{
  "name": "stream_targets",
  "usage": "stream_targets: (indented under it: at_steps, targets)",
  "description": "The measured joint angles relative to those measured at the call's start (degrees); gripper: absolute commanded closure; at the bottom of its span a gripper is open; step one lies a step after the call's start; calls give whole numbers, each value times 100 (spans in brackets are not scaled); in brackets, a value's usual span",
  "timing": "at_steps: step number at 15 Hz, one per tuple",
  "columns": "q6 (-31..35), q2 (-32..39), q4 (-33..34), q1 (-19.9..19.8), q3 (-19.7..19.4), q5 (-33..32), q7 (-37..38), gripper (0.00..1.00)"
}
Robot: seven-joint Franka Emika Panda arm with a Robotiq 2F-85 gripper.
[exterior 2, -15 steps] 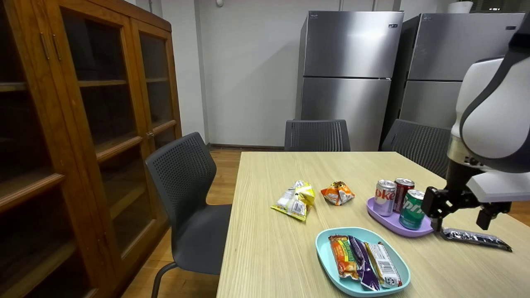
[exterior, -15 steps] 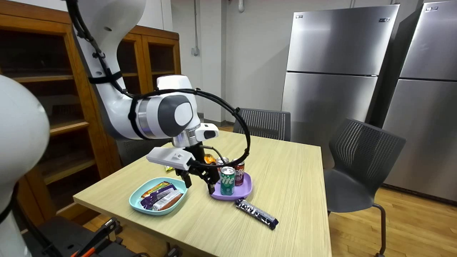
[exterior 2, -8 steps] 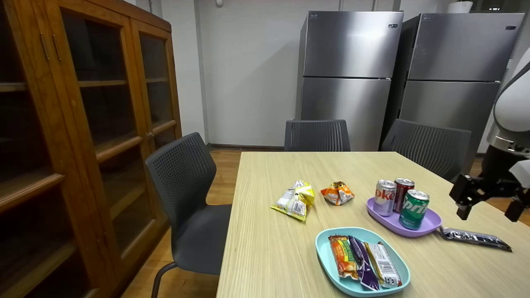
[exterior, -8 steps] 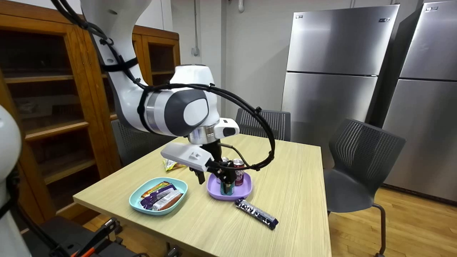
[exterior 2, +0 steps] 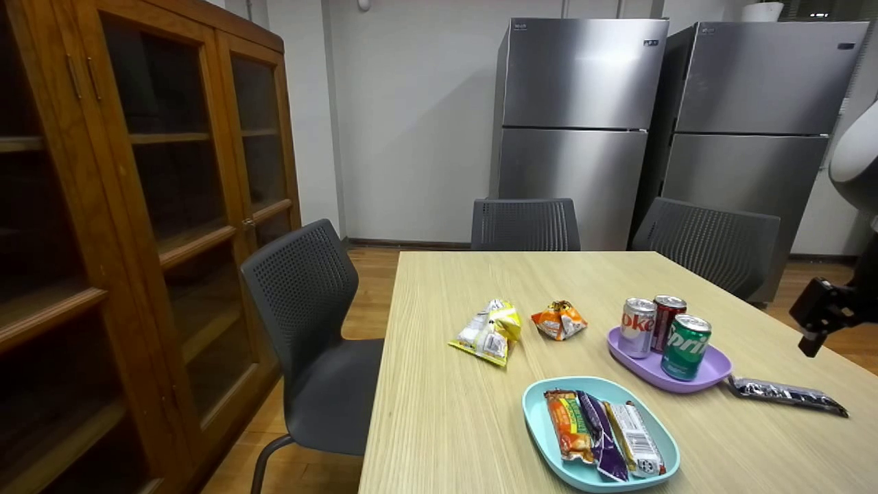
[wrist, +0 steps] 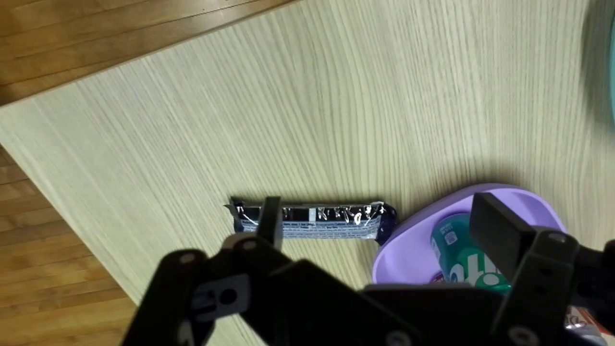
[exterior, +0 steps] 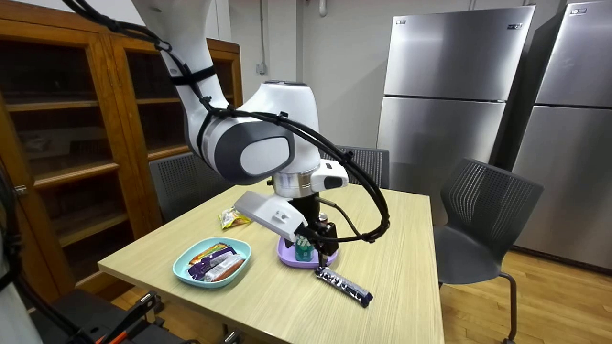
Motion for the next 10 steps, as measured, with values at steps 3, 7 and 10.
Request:
stream_targets:
  at_steps: [3, 7, 10]
  targets:
    - [0, 0, -1, -147, -16, 376, -290, 0]
    - [0, 35, 17, -307, -25, 794, -404, 0]
    - [0, 181, 130, -383, -26, 1164, -397, 0]
